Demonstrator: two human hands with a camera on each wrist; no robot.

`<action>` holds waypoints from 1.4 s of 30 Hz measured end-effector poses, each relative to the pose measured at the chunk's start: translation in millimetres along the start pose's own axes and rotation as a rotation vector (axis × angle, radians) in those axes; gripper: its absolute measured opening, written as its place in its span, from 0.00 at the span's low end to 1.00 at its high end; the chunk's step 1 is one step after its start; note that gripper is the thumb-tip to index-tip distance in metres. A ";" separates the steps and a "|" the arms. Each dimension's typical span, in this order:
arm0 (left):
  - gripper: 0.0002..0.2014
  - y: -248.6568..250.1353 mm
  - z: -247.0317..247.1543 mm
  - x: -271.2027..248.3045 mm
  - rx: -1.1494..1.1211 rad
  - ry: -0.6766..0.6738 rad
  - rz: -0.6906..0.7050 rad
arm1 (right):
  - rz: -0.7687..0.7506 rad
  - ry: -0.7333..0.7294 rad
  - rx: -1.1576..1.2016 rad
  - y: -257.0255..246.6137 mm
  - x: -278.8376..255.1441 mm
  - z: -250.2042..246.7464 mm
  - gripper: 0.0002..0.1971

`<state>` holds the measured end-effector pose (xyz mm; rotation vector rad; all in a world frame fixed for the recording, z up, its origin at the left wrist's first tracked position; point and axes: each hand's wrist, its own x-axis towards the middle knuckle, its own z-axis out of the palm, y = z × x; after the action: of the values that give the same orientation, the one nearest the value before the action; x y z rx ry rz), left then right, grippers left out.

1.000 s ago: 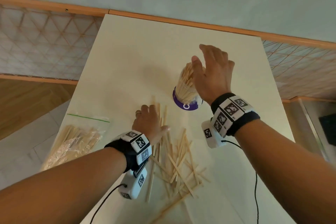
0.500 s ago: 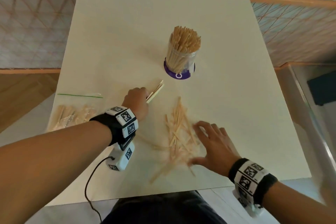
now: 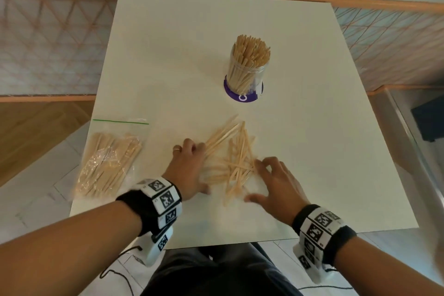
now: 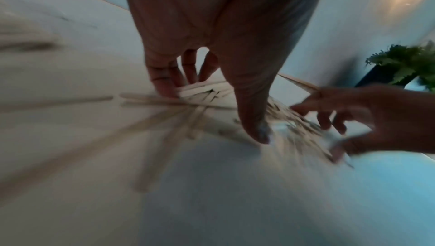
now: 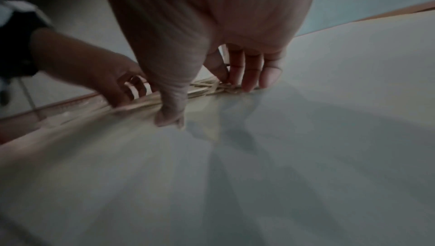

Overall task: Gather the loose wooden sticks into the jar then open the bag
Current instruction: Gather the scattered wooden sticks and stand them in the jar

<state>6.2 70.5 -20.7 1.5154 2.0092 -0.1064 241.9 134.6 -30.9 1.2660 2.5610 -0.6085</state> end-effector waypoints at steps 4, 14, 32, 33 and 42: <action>0.34 6.9 13.0 3.7 -0.192 0.095 0.109 | -0.025 0.084 0.178 -4.6 20.3 -5.1 0.23; 0.24 -4.5 0.0 27.2 -0.371 0.164 0.125 | -0.205 0.103 0.248 -12.6 39.4 -12.7 0.17; 0.36 0.4 5.3 -14.2 -0.216 0.061 -0.093 | -0.454 0.060 -0.190 -12.5 104.8 -35.2 0.20; 0.37 5.6 6.4 -11.6 -0.235 0.072 -0.081 | -0.461 0.075 -0.172 -15.4 106.9 -34.0 0.17; 0.38 18.2 12.1 6.2 0.011 0.182 -0.114 | -0.419 -0.102 -0.181 6.4 95.3 -58.7 0.45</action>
<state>26.6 77.0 -28.4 1.4624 2.2422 -0.0266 188.6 232.0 -15.7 0.6269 2.7347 -0.4837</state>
